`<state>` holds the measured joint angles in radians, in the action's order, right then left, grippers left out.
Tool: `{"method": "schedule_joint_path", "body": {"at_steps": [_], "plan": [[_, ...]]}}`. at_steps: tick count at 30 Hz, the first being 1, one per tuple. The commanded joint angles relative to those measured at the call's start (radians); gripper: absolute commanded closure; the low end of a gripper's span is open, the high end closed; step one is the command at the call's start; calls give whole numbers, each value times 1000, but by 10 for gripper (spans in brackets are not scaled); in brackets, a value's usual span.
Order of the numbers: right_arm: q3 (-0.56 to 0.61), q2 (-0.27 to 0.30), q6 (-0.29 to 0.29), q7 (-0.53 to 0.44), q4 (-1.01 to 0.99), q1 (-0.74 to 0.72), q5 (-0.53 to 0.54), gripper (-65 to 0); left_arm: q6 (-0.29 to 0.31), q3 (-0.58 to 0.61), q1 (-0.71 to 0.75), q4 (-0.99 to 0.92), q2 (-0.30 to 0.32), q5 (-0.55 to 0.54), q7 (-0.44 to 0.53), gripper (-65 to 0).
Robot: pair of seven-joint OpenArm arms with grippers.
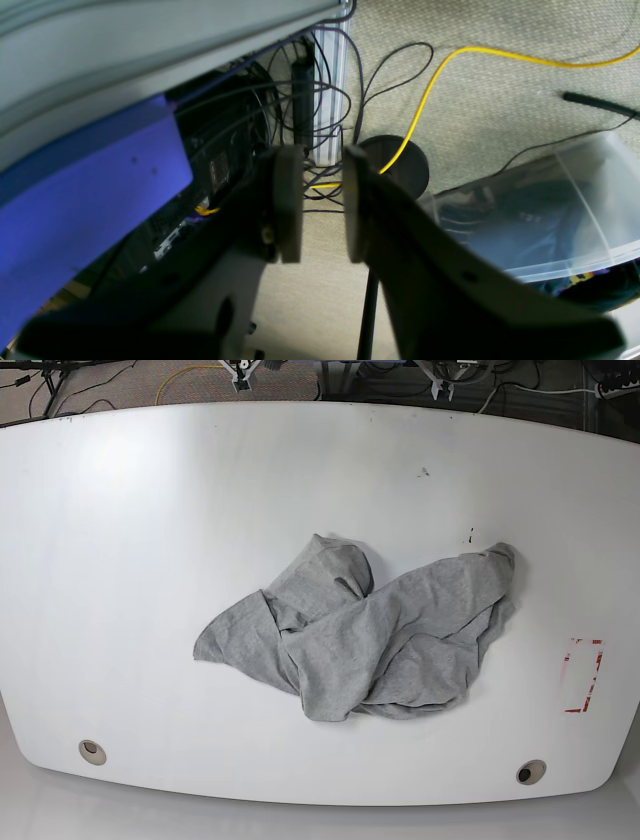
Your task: Fold the T-shirt properly
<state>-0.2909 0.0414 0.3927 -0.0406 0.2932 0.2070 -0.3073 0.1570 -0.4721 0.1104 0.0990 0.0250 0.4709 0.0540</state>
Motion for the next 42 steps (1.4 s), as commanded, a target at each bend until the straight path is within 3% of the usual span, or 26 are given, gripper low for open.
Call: {"method": "schedule_joint_path", "body": {"at_steps": [1,42], "plan": [[-4,4,6,3,6,26,3,-133,8,-2,3,7,1,-8,4,-420],[-5,-11,-13,9,16,27,-7,-131,10,-1,3,15,5,-20,-4,-421]]}}
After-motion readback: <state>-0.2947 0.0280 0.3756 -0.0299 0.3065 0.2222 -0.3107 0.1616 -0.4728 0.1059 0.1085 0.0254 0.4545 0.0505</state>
